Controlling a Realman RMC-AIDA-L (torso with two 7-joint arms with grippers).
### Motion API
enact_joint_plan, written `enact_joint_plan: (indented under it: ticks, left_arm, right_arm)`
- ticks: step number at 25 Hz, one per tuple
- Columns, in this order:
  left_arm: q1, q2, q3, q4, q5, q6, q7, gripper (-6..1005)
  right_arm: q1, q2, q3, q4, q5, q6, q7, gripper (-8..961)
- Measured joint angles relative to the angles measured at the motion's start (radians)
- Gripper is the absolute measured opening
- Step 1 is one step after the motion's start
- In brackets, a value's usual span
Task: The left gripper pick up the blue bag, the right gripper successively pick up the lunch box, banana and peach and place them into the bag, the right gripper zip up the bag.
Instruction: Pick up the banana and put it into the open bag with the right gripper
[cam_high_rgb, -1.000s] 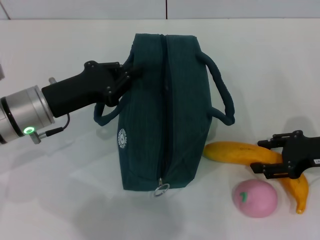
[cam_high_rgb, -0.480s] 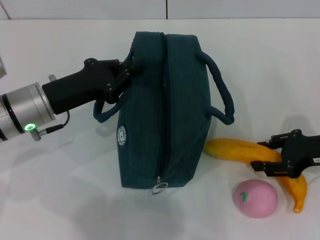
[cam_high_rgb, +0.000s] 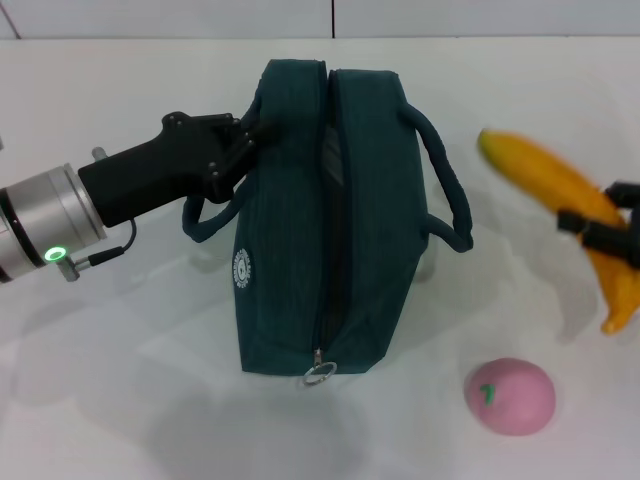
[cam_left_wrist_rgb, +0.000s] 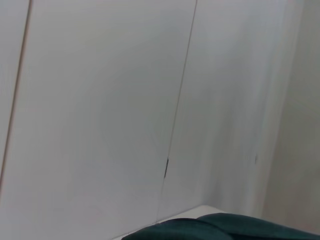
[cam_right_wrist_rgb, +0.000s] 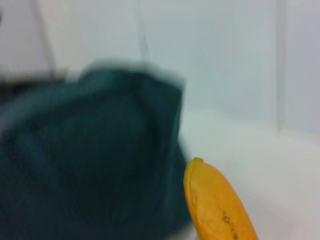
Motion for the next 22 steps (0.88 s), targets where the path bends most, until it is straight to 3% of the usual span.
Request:
enact_joint_plan:
  ticks: [6,11,16,22]
  left_arm:
    - [0.007,-0.001,0.0,0.001,-0.002,0.06,0.022,48]
    - [0.015,-0.001,0.0,0.016,-0.009,0.133,0.048,48]
    - [0.015,-0.002,0.0,0.029,-0.005,0.142,0.049,48]
    - [0.009,-0.003,0.0,0.03,-0.005,0.141,0.049,48]
  right_arm:
    - [-0.022,0.0,0.054,0.153,0.326,-0.038,-0.143,438]
    - [0.018,0.002,0.046,0.292,0.542,-0.162,-0.17,438]
    - [0.151,0.014,0.026,0.425,0.581,-0.282,-0.161,440]
    - [0.338,0.017,0.0,0.613,0.584,-0.292,-0.147,446]
